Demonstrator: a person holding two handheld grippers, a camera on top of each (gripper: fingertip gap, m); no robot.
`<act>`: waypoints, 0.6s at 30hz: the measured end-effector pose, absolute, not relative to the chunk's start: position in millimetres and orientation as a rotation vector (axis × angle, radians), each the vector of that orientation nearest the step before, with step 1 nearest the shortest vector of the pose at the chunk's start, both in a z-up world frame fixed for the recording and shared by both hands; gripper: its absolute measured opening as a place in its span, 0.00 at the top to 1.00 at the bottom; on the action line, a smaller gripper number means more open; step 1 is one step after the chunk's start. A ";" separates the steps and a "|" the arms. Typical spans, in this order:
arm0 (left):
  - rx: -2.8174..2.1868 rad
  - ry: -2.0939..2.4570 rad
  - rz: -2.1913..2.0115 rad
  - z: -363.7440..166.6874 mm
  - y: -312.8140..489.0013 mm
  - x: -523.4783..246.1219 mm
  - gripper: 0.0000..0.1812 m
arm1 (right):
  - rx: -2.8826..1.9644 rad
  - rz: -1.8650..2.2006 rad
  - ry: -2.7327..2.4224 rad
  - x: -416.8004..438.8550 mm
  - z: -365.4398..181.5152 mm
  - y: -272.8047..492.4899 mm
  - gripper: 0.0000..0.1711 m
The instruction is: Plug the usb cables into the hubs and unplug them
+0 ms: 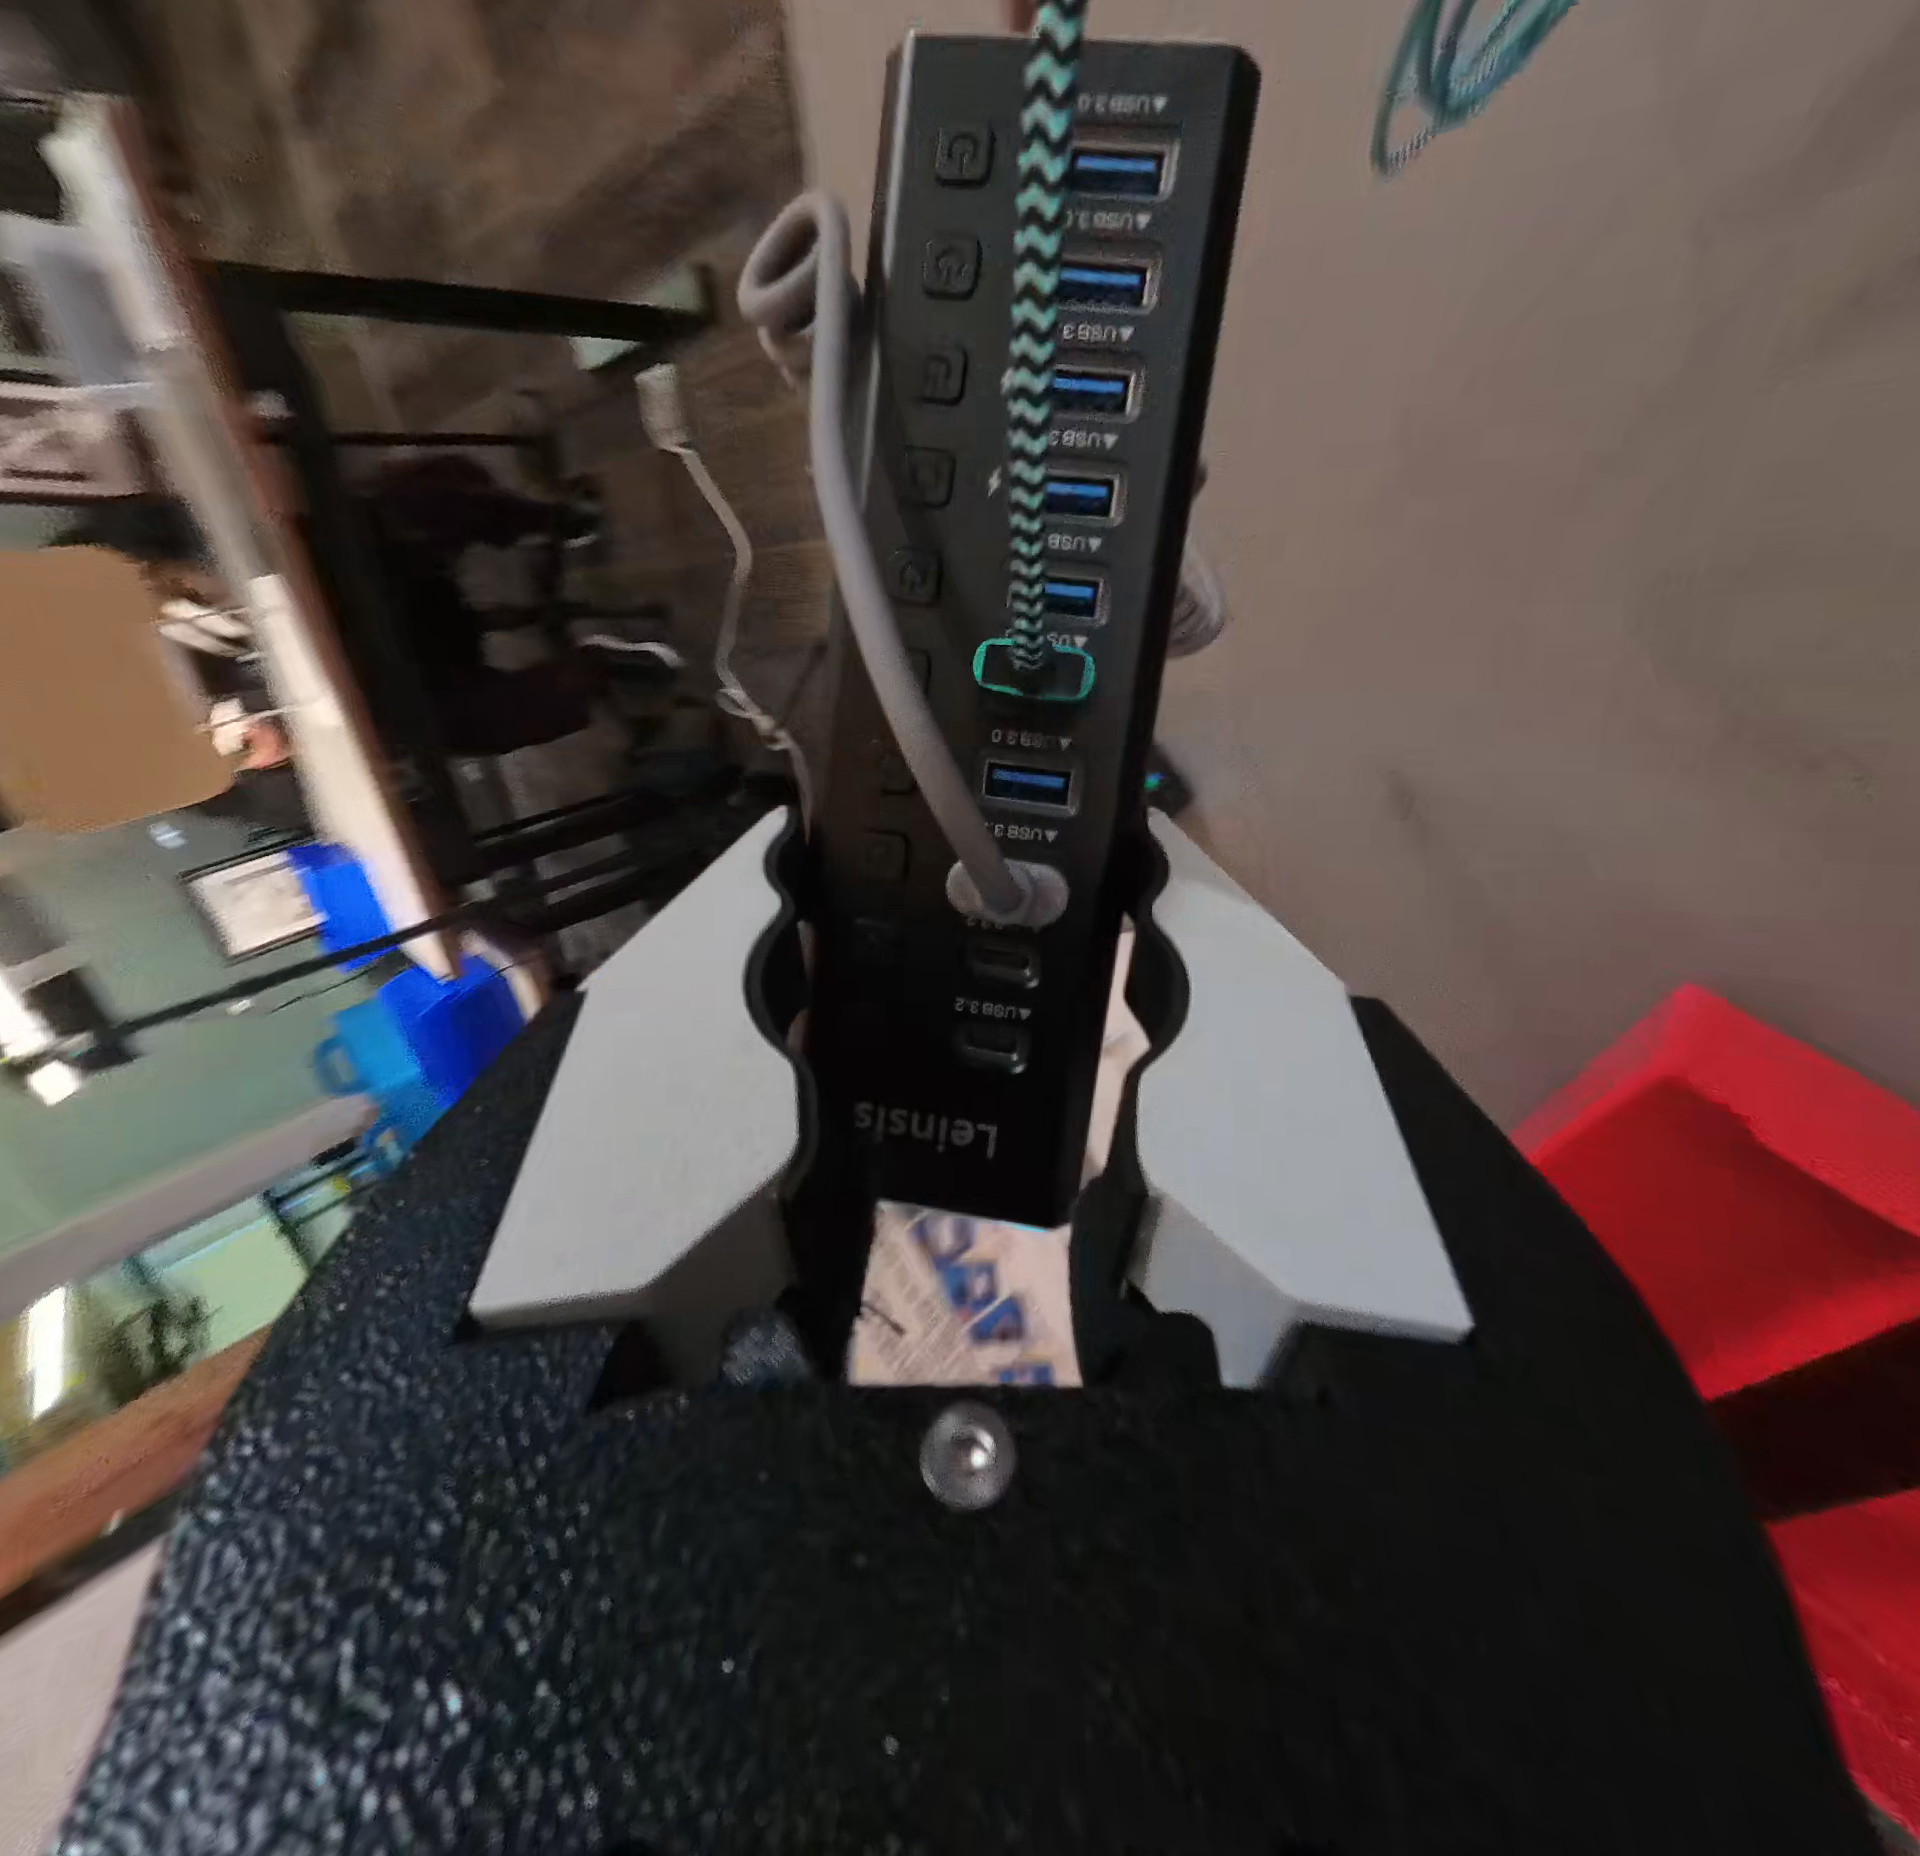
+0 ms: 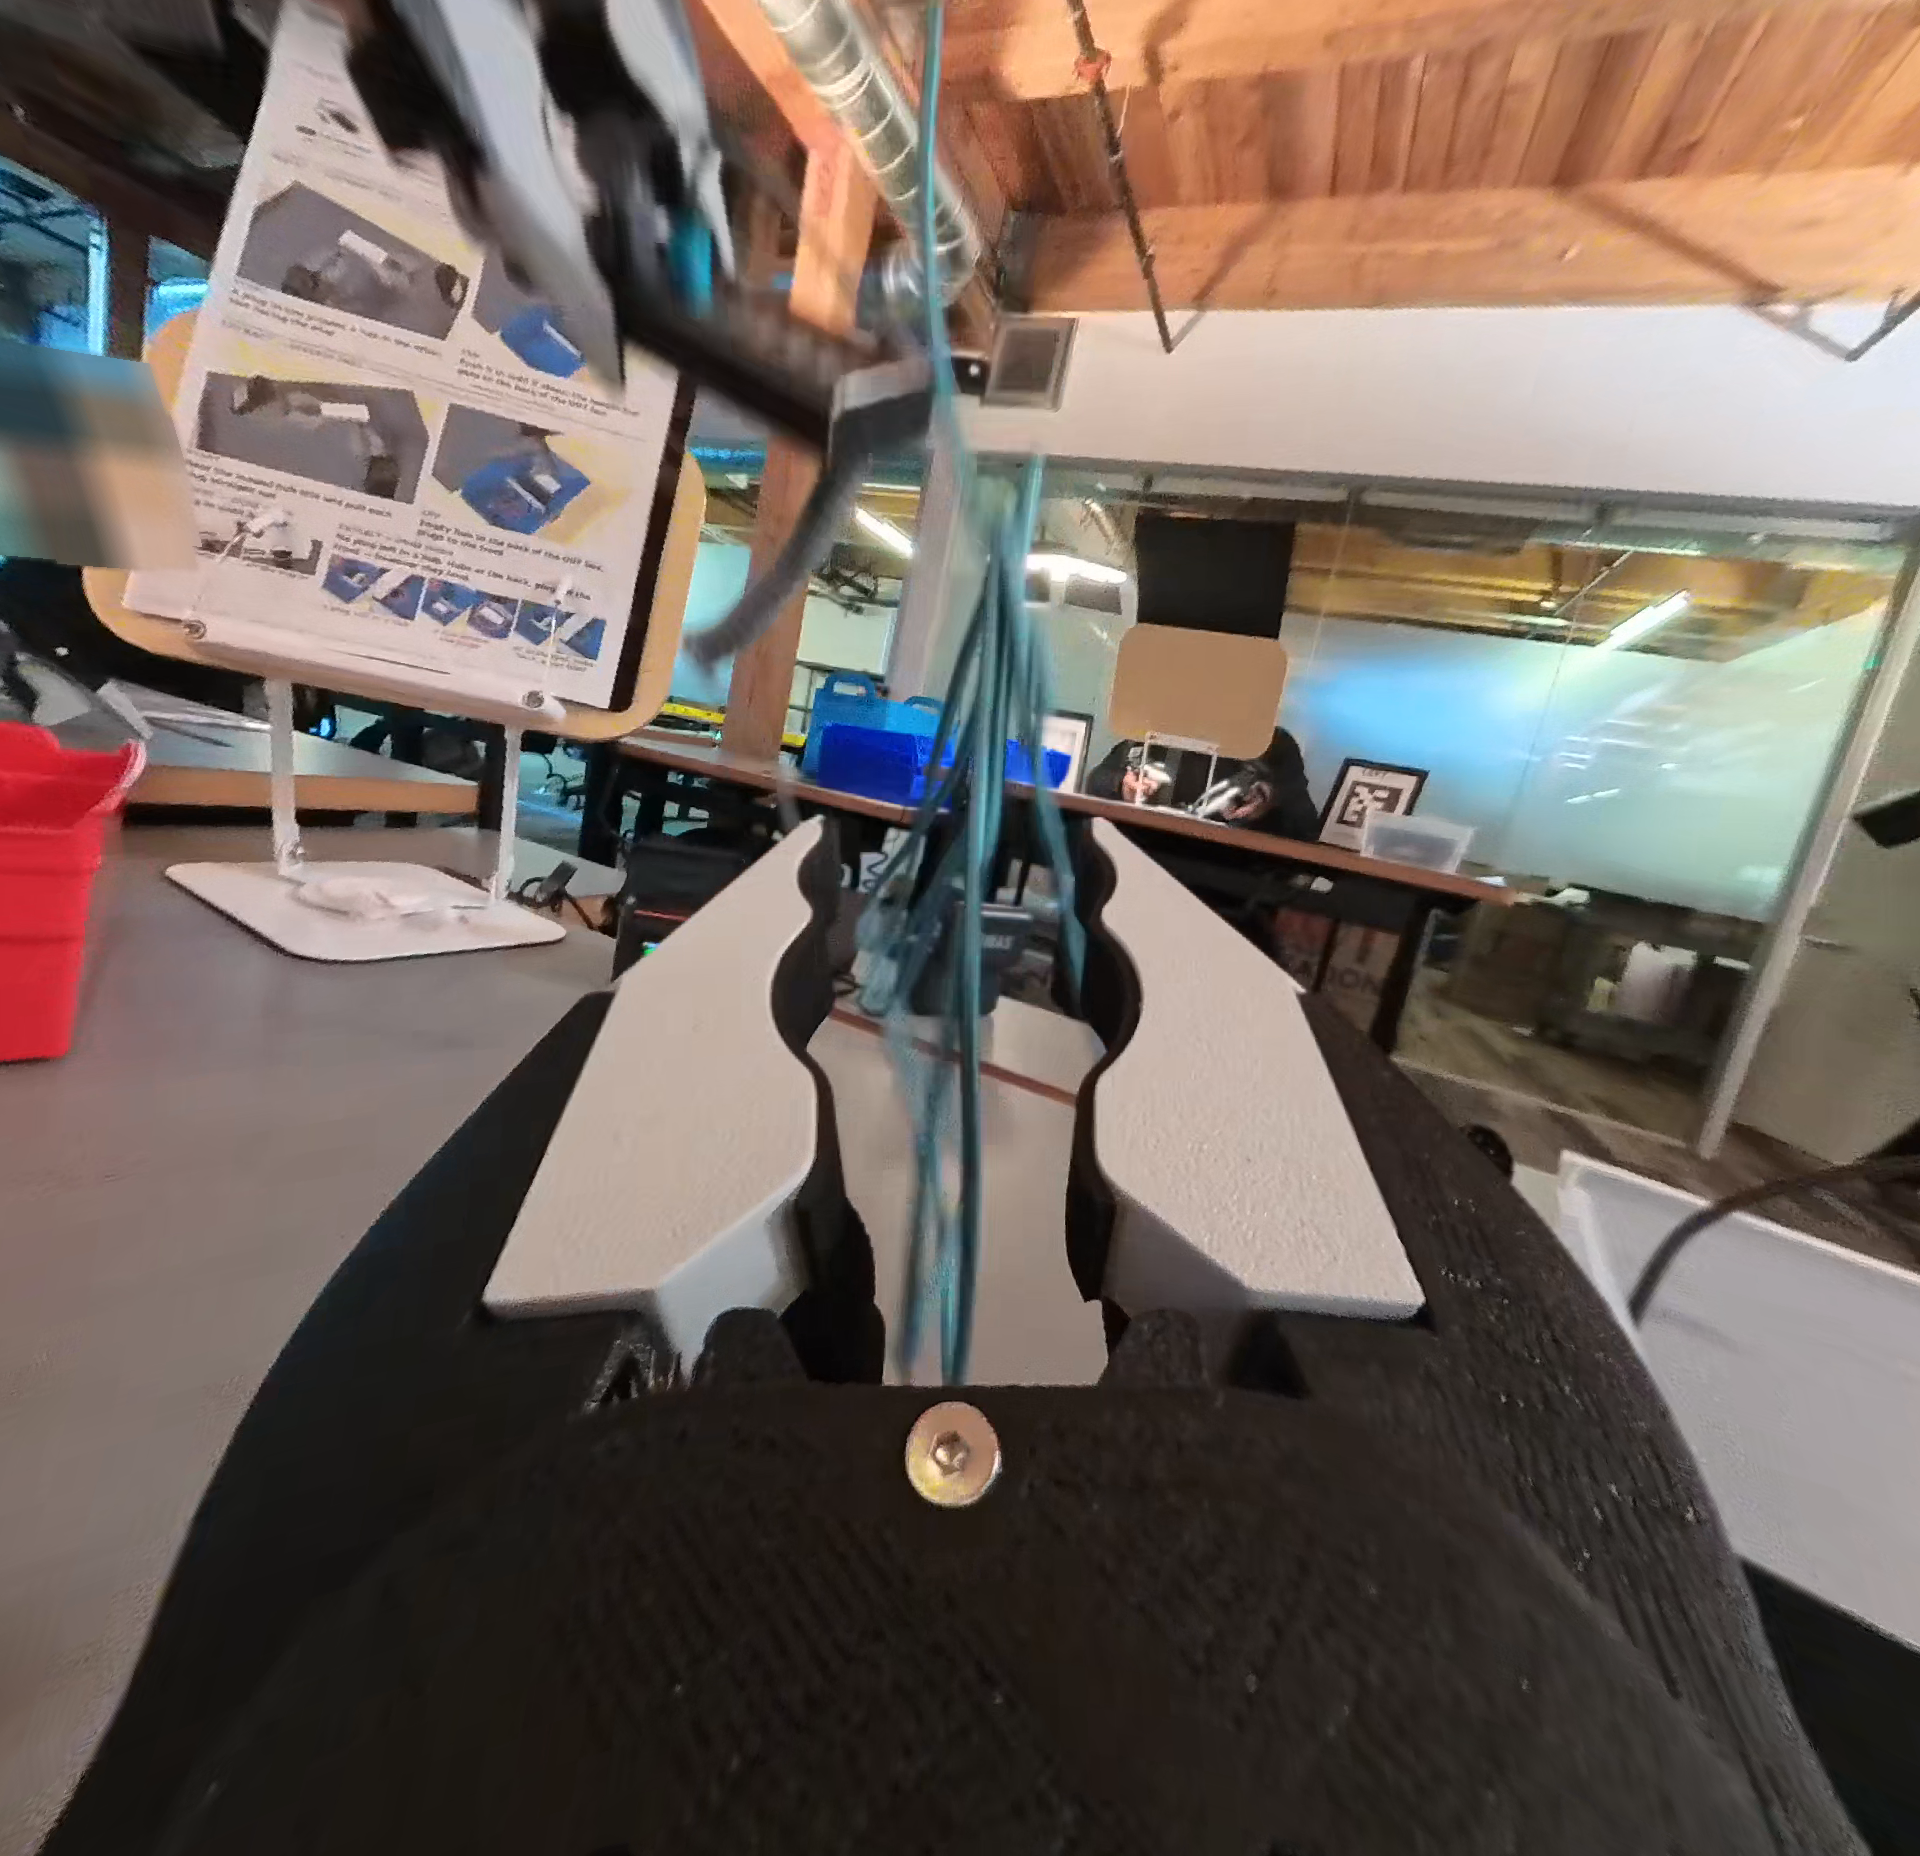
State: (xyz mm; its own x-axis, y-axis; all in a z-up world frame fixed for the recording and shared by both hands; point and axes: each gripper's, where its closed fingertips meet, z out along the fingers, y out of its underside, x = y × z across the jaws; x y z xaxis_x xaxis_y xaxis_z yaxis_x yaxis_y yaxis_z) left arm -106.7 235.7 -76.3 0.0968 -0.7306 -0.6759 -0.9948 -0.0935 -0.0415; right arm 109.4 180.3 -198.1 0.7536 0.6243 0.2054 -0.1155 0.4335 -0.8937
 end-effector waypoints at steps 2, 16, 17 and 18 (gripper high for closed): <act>-1.938 1.753 0.626 -134.1 241.9 -98.2 0.67 | -1.033 0.475 -0.553 113.2 -199.3 184.1 0.75; -2.137 1.388 0.022 -352.1 233.3 -46.0 0.67 | -1.094 0.489 -0.627 101.2 -214.9 191.2 0.75; -2.142 1.355 0.008 -358.4 231.3 -46.7 0.67 | -1.096 0.489 -0.639 99.3 -215.9 190.8 0.75; -2.141 1.323 -0.017 -363.8 229.5 -46.5 0.67 | -1.099 0.488 -0.652 97.2 -217.5 190.8 0.76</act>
State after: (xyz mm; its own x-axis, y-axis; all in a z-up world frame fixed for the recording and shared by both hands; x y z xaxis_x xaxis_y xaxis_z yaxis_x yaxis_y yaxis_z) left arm -46.5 229.5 -363.8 0.4996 -0.8137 -0.2971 -0.8058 -0.3106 -0.5042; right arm 97.2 190.8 -217.5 0.7169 0.6551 0.2385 -0.0432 0.3831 -0.9227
